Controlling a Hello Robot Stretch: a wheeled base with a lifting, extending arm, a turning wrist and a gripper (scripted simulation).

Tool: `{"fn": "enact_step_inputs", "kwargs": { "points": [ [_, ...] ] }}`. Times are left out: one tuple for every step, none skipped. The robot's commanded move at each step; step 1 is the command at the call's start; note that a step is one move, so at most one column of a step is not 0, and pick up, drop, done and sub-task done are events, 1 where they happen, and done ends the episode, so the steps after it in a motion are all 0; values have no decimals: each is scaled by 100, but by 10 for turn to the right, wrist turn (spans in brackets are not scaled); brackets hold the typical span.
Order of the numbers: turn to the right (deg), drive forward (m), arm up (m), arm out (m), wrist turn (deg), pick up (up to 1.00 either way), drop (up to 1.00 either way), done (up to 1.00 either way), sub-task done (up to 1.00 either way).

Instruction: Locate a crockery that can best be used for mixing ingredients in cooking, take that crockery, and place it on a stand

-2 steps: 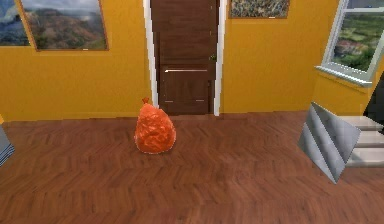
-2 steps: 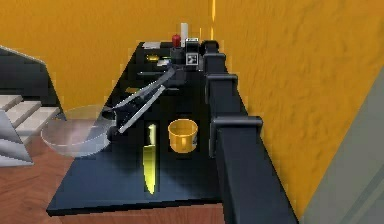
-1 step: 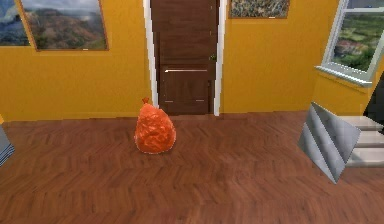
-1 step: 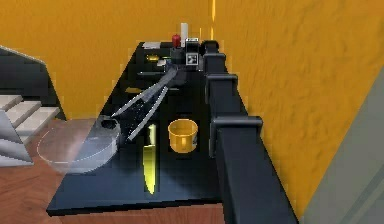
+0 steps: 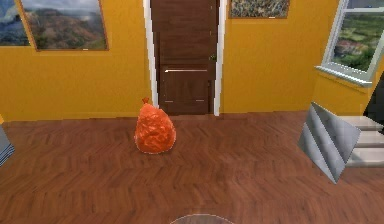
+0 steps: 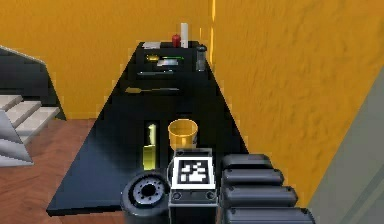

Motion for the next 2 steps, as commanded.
{"fn": "enact_step_inputs", "kwargs": {
  "points": [
    [-450,0,0,0,0,0,0,0,0],
    [-360,0,0,0,0,0,0,0,0]
  ]
}}
